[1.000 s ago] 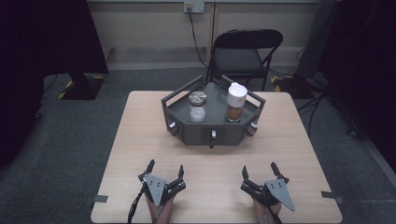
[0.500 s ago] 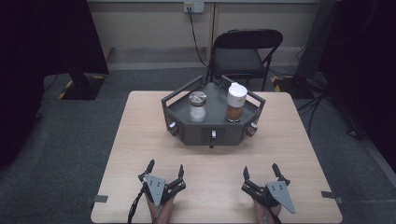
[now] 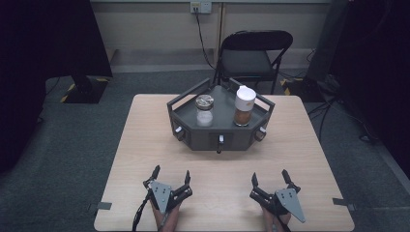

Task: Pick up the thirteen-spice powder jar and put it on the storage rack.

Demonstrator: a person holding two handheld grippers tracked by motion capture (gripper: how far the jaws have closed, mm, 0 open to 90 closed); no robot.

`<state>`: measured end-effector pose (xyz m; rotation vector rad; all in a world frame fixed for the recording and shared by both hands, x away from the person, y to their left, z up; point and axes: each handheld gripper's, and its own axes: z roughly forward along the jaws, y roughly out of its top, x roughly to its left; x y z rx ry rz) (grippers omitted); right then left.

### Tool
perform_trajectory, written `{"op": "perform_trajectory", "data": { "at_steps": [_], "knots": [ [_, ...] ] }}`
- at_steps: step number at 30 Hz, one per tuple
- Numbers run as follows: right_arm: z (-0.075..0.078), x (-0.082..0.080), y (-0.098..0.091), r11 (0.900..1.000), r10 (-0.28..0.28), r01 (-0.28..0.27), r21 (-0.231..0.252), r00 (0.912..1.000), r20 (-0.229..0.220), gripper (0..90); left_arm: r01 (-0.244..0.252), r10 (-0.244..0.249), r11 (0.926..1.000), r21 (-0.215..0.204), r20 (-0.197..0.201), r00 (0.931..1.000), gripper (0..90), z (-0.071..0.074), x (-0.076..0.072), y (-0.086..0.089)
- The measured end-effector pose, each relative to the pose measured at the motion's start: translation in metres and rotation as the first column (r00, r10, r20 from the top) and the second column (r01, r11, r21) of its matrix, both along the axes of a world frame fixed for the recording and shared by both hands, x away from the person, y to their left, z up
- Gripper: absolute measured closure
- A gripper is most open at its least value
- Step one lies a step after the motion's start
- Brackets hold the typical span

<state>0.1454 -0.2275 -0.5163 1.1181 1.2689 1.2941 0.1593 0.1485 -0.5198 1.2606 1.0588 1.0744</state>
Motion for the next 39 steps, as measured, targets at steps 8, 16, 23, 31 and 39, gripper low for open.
{"op": "perform_trajectory", "data": {
  "at_steps": [8, 16, 23, 31, 39],
  "knots": [
    [-0.0003, -0.0002, 0.0005, 1.0000, -0.004, 0.004, 0.001, 1.0000, 0.001, 0.0, 0.000, 0.000, 1.0000, 0.000, 0.000, 1.0000, 0.1, 0.0000, 0.0000, 0.0000],
    [0.0006, 0.0003, 0.0005, 1.0000, -0.002, 0.002, -0.003, 1.0000, -0.004, 0.0, 0.000, 0.000, 1.0000, 0.000, 0.000, 1.0000, 0.1, -0.0001, 0.0000, 0.0000],
    [0.0006, 0.0002, 0.0003, 1.0000, -0.001, 0.001, -0.003, 1.0000, -0.004, 0.0, 0.000, 0.000, 1.0000, 0.000, 0.000, 1.0000, 0.1, 0.0000, 0.0000, 0.0001],
    [0.0006, 0.0003, 0.0002, 1.0000, 0.000, 0.000, -0.003, 1.0000, -0.004, 0.0, 0.000, 0.000, 1.0000, 0.000, 0.000, 1.0000, 0.0, -0.0001, 0.0000, 0.0001],
    [0.0006, 0.0003, 0.0002, 1.0000, 0.000, 0.000, -0.003, 1.0000, -0.004, 0.0, 0.000, 0.000, 1.0000, 0.000, 0.001, 1.0000, 0.0, -0.0001, 0.0000, 0.0001]
  ]
}}
